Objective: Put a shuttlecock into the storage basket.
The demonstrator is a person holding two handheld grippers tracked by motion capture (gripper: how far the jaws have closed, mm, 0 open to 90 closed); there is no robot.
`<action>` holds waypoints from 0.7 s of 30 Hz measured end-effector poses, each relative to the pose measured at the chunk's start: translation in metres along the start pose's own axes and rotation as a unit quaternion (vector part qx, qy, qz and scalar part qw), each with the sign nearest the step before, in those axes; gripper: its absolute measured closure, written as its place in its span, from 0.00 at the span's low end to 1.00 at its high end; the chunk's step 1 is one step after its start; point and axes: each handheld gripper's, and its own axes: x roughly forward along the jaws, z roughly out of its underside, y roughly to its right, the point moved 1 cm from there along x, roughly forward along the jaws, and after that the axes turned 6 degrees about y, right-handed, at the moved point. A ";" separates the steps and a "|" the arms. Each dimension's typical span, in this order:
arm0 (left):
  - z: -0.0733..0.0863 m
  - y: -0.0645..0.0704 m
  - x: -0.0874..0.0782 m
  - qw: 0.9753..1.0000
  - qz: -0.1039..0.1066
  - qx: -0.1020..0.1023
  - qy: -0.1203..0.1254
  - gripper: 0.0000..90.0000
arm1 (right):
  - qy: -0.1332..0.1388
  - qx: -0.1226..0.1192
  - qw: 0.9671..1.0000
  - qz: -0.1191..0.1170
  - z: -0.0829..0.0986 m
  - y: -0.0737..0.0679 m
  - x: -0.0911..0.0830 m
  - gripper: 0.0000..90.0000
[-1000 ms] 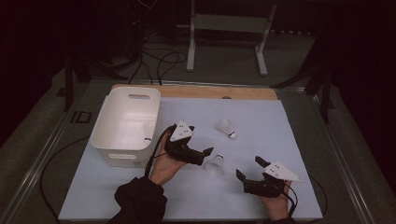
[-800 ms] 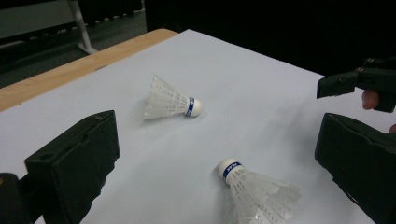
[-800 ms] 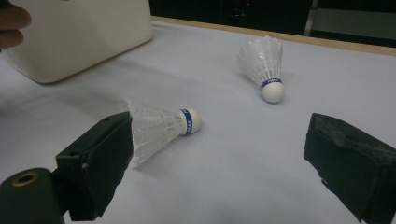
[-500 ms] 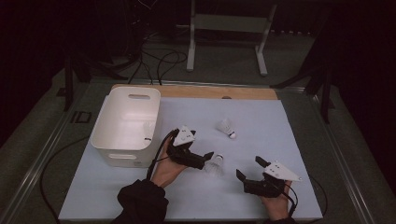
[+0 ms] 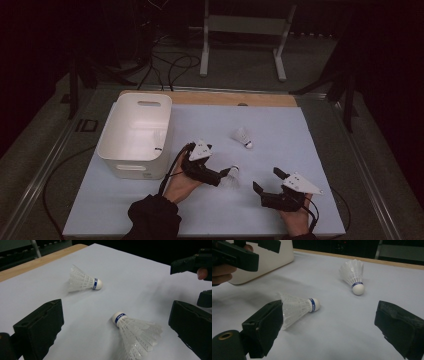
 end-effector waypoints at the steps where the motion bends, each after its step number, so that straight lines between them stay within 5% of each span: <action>1: 0.001 0.000 0.001 1.000 -0.001 0.001 -0.001 0.01 | 0.000 0.000 1.000 0.000 0.000 0.000 0.000 0.09; 21: 0.016 0.005 0.015 0.998 0.019 0.004 -0.056 0.03 | 0.000 0.000 1.000 0.000 0.000 0.000 0.000 0.09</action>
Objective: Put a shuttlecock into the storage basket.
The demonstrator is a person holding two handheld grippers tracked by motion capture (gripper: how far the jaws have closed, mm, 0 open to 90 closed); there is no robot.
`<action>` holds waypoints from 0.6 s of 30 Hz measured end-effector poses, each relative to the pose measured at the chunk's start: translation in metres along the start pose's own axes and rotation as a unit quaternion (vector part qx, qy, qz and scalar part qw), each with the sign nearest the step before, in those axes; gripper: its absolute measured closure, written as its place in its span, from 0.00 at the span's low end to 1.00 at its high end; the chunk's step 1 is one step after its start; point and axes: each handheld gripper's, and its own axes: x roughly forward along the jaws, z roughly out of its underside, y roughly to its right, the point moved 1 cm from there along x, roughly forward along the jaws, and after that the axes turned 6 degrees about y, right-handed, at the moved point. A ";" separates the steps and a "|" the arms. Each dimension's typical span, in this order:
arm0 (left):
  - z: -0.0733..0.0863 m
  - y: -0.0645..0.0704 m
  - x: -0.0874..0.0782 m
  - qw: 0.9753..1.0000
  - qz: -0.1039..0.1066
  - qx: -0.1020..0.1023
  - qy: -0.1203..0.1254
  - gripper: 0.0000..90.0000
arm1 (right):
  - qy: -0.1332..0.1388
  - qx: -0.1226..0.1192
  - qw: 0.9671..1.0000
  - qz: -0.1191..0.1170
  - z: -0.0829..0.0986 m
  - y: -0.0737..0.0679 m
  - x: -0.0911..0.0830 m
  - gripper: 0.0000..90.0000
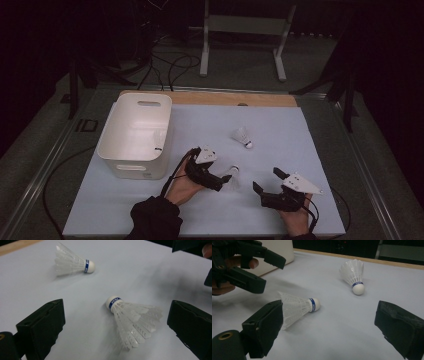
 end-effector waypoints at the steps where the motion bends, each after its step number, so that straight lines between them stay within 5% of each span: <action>1: 0.001 0.001 0.001 1.000 0.001 0.000 -0.001 0.04 | 0.000 0.000 1.000 0.000 0.000 0.000 0.000 0.09; 18: 0.006 0.003 0.009 1.000 -0.005 0.014 -0.023 0.17 | -0.001 0.001 1.000 -0.002 0.000 0.000 0.000 0.09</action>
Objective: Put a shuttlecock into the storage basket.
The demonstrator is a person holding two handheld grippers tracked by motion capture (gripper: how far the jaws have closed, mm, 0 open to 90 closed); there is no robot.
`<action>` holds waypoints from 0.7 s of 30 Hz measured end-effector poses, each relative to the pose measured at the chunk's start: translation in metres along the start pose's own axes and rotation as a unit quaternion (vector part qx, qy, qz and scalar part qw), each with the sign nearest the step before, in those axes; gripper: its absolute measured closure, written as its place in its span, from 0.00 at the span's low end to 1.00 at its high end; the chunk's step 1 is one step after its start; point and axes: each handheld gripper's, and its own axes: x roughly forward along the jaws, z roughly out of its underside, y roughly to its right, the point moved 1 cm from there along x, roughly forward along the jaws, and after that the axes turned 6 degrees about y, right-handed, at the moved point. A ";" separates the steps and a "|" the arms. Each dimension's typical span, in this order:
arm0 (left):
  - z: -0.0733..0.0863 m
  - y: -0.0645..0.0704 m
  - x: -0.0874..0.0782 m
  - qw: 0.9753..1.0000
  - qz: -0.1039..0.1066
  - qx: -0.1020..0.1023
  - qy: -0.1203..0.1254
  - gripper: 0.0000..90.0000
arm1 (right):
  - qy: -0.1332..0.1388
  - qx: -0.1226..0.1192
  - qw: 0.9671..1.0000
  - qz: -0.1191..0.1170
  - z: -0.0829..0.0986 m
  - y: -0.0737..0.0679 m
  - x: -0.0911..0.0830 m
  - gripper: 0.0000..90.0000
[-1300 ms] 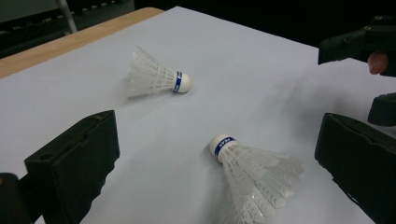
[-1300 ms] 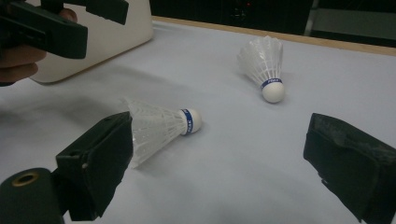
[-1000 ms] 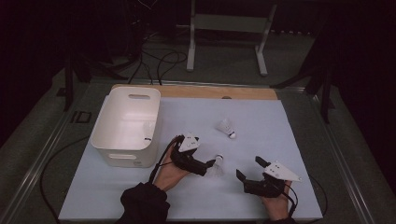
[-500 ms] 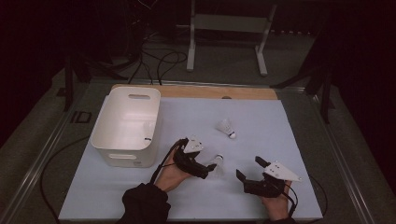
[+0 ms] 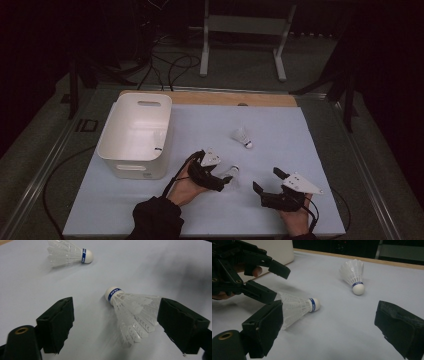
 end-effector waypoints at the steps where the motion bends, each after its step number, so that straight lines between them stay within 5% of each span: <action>1: 0.000 0.000 0.000 1.000 0.001 0.000 0.000 0.18 | 0.000 0.000 1.000 0.002 0.000 0.000 0.000 0.09; 21: 0.007 0.004 0.008 1.000 -0.006 0.007 -0.017 0.26 | 0.001 -0.002 1.000 0.002 0.000 0.000 0.000 0.09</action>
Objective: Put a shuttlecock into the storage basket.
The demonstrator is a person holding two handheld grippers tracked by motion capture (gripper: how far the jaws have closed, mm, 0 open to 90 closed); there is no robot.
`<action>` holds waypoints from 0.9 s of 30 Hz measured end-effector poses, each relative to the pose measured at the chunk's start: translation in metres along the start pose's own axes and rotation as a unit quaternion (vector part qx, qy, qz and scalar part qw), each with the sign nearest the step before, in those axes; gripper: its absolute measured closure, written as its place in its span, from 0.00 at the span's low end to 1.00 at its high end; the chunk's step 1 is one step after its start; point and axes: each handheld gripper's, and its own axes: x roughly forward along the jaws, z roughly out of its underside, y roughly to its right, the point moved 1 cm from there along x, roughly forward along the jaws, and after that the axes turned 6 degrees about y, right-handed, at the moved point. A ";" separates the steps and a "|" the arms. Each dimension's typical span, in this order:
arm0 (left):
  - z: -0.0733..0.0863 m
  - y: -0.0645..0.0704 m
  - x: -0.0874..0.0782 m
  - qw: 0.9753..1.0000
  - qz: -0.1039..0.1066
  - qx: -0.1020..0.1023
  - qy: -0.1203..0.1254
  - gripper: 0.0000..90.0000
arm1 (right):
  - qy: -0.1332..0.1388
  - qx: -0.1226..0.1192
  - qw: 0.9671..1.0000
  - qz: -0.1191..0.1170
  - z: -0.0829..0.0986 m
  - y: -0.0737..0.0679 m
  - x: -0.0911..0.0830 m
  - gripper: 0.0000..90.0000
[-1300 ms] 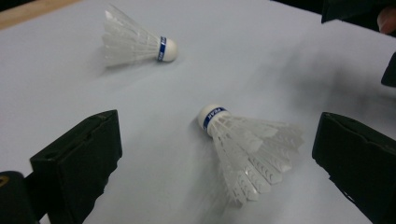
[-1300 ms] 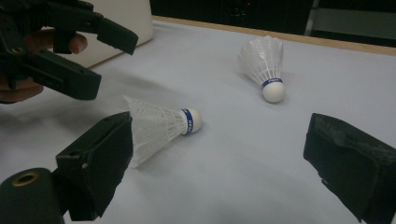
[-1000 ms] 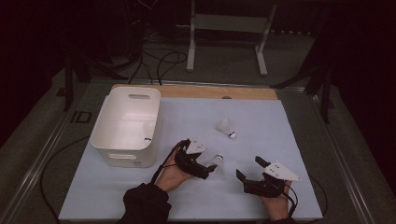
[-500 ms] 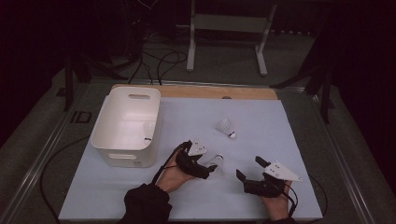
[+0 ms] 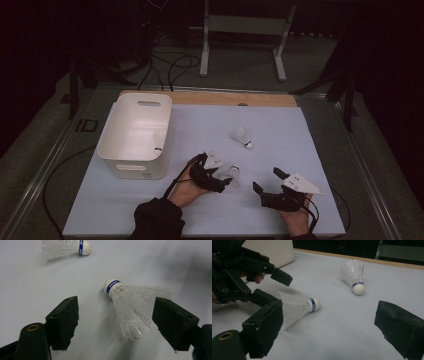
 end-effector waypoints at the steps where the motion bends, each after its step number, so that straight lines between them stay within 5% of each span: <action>1: 0.000 0.000 0.000 1.000 0.000 0.002 -0.002 0.27 | 0.000 0.000 1.000 0.000 0.000 0.000 0.000 0.09; 27: 0.003 -0.002 0.007 0.999 -0.001 0.009 -0.032 0.82 | -0.002 0.000 1.000 0.000 0.000 0.000 0.000 0.09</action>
